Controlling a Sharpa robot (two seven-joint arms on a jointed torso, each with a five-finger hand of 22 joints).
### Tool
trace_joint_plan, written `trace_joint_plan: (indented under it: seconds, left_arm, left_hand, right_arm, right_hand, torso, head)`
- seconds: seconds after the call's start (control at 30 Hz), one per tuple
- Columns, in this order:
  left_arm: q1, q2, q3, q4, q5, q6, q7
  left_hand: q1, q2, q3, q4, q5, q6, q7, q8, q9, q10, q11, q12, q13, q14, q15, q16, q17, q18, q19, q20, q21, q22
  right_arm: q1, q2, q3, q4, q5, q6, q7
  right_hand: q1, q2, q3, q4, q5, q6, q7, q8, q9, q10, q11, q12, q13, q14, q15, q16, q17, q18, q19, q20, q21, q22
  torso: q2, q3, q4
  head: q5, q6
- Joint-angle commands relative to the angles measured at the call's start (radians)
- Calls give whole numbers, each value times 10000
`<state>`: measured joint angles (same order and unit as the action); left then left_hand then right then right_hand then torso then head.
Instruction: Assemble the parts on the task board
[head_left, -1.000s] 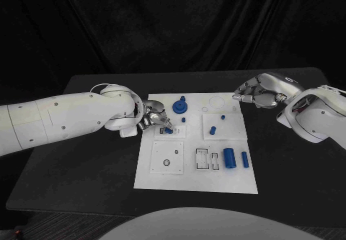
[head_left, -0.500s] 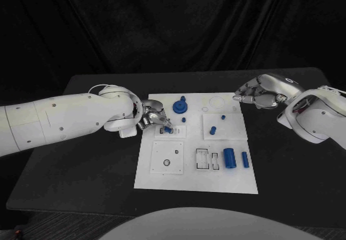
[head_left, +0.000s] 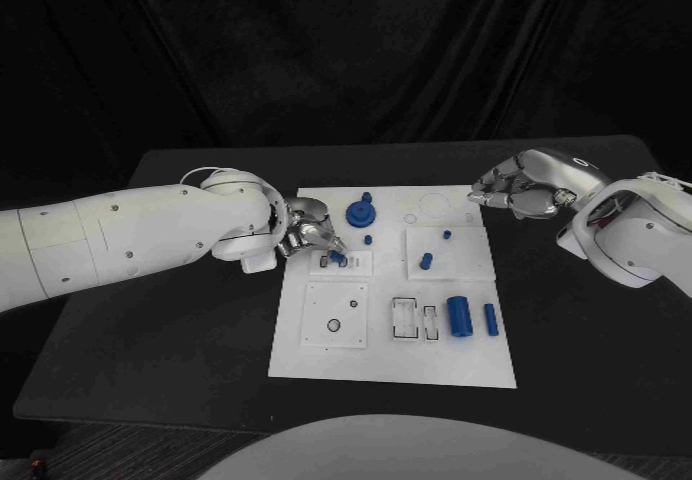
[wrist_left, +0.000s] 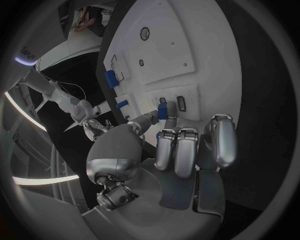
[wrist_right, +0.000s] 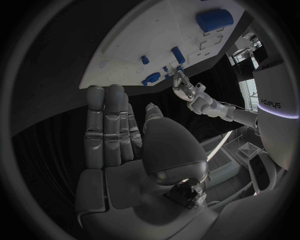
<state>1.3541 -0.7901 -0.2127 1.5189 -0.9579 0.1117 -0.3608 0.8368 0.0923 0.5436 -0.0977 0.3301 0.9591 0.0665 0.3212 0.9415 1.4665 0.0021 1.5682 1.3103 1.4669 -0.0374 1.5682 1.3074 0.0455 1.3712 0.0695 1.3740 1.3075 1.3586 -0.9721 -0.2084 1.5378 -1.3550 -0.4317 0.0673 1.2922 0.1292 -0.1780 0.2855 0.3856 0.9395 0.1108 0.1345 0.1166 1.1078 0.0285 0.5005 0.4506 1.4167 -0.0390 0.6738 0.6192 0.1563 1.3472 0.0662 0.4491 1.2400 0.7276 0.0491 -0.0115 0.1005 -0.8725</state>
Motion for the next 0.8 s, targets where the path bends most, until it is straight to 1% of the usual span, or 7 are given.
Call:
trace_joint_plan:
  seconds: [0.03, 0.6, 0.8]
  left_arm:
    - [-17, 42, 1, -1, 0, 121, 112]
    - [-62, 35, -1, 59, 0, 241, 108]
    - [-76, 29, -1, 49, 0, 252, 109]
  left_hand:
    - [-18, 23, 9, 76, 43, 23, -45, -24, -14, 1043, -39, 26, 2605, 1039, -64, 26, 2634, 173, -43, 7, -58, 1399]
    - [-33, 12, -4, 109, -8, 12, -45, -49, -16, 1041, -38, 24, 2603, 1039, -64, 26, 2634, 188, -87, 6, -117, 1369]
    - [-33, 12, -4, 109, -8, 12, -45, -49, -16, 1041, -38, 24, 2603, 1039, -64, 26, 2634, 188, -87, 6, -117, 1369]
  right_arm:
    - [-28, -11, 6, -6, 26, 70, -171]
    - [-91, 7, 6, -43, 26, 21, -149]
    - [-101, 16, 6, -48, 27, 19, -146]
  right_hand:
    - [125, -3, -25, -8, 41, 13, 24, -4, 14, 36, 7, 26, -14, -72, -12, -26, -16, 76, -52, 11, -31, -9]
    - [135, -6, -26, -8, 47, 4, 26, -9, 12, 33, 8, 24, -17, -80, -10, -30, -14, 76, -55, 12, -40, -11]
    - [135, -6, -26, -8, 47, 4, 26, -9, 12, 33, 8, 24, -17, -80, -10, -30, -14, 76, -55, 12, -40, -11]
  torso:
    - [-6, 0, 0]
    - [1, -3, 13]
    - [1, -2, 7]
  head:
    - [-8, -2]
    - [-13, -2]
    - [-9, -2]
